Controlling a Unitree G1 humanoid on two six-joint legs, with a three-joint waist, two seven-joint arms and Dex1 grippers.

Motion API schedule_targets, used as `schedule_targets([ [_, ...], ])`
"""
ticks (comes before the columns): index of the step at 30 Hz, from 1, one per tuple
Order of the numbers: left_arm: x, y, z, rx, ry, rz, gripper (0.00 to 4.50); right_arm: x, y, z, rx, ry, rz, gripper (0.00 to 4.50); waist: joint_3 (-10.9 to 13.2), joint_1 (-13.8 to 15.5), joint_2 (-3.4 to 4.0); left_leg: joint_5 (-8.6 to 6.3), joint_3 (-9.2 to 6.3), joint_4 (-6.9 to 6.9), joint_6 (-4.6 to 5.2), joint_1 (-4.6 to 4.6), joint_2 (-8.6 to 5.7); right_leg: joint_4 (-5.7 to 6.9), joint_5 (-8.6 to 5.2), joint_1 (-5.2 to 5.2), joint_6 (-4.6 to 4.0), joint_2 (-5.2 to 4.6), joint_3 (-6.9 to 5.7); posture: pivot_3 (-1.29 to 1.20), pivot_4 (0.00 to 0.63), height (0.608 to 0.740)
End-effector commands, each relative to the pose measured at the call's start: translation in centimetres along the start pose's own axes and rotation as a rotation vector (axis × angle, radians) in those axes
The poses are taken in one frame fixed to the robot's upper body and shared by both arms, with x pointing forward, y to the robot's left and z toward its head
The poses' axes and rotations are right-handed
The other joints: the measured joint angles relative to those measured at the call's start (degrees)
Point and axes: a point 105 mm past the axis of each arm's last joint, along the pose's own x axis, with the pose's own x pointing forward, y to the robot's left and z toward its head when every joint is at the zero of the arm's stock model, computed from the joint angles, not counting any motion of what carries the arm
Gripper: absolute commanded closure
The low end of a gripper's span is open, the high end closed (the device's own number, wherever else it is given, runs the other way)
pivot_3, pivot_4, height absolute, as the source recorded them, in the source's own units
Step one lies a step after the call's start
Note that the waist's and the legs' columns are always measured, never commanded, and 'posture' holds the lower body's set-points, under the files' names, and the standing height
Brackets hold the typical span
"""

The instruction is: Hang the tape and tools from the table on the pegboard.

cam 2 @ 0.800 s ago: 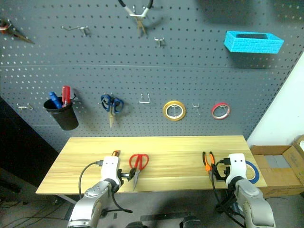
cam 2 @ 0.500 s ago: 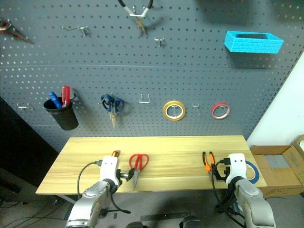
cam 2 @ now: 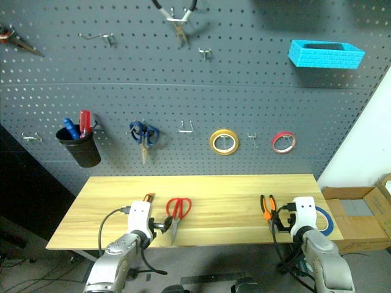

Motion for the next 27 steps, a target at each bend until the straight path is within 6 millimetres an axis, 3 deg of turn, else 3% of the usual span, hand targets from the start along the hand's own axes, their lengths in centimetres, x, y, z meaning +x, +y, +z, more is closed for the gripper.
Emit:
schedule_targets([
  [1,-0.3,0.2,1.5,0.006,-0.056,0.002,0.02,0.0,0.0,1.6,-0.031,-0.051,0.010,0.00,0.0,0.0,0.00,0.00,0.00,0.00,0.00,0.00,0.00,0.00,0.00,0.00,0.00,0.00,0.00,0.15,0.000,0.740],
  [7,-0.7,0.2,1.5,0.010,-0.058,0.005,0.02,0.0,0.0,1.6,-0.040,-0.048,0.013,0.00,0.0,0.1,0.00,0.00,0.00,0.00,0.00,0.00,0.00,0.00,0.00,0.00,0.00,0.00,0.00,0.15,0.000,0.740],
  [13,-0.8,-1.3,4.5,0.082,-0.167,-0.069,0.02,-0.3,-0.8,3.0,-0.042,-0.067,-0.032,0.00,0.0,0.1,0.00,0.00,0.00,0.00,0.00,0.01,0.00,0.00,0.00,-0.01,0.00,0.00,0.01,0.12,0.007,0.740],
  [15,-0.8,-2.4,5.4,0.110,-0.199,-0.126,0.02,-0.4,-1.4,3.6,-0.054,-0.070,-0.047,0.00,0.0,0.0,0.00,0.00,0.01,0.01,0.00,0.00,0.00,0.00,0.00,-0.01,0.00,0.00,0.02,0.11,0.016,0.740],
  [20,-0.7,-7.4,7.5,0.253,-0.252,-0.349,0.02,-1.4,-3.7,3.7,-0.062,-0.017,-0.115,0.00,1.2,0.1,0.02,0.00,0.00,0.00,0.00,0.01,-0.02,-0.08,0.00,0.01,0.00,-0.01,0.05,0.06,0.098,0.740],
  [27,-0.4,-13.5,10.2,0.326,-0.308,-0.617,0.02,-2.6,-5.7,3.6,-0.024,0.056,-0.136,0.00,4.8,-0.5,0.34,0.00,0.04,-0.11,0.01,-0.08,-0.02,-0.45,0.01,0.16,0.04,0.00,0.17,0.00,0.199,0.740],
])
